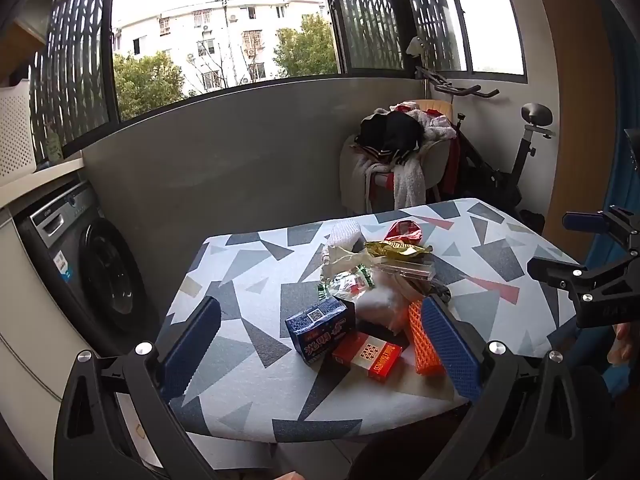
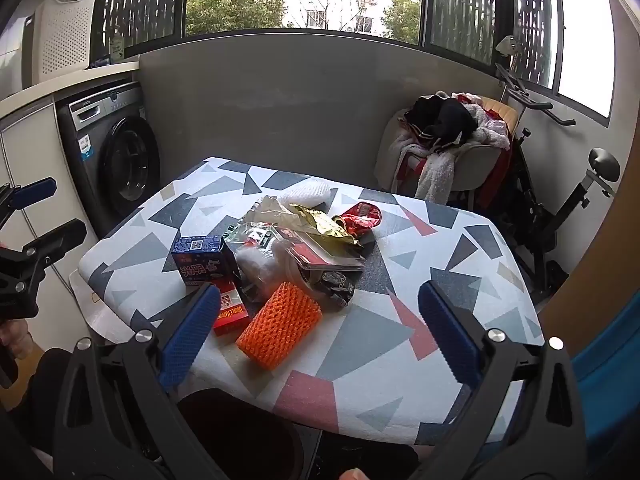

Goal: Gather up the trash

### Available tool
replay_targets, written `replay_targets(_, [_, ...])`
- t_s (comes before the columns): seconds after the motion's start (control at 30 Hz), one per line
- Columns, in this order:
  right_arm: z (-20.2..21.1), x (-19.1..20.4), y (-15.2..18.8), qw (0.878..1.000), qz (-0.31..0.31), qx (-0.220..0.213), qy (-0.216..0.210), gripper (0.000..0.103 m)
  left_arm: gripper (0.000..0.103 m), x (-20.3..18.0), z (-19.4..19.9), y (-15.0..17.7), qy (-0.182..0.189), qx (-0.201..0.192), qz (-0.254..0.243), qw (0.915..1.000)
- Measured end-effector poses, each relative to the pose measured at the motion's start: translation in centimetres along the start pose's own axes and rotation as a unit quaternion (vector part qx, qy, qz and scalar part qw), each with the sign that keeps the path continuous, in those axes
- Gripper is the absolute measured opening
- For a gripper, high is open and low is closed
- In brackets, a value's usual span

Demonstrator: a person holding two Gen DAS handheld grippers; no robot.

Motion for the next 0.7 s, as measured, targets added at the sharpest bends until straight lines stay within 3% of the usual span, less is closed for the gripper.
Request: replay_targets(0.7, [0.18,-0.04,0.03,1.0,-0.004,-0.004,0.004,0.097,0.098,0.14,0.45,0.13,0.003,-0.003,0.002,1.0])
Point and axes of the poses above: each gripper's, at about its wrist camera, not at the fingertips, and z roughly against the way its jaws point, x to its left, y to its underside, the point moved 6 cm from there along -z, roughly the way its jaws point, and after that the axes turned 9 degrees about z, right-handed, at the moved point
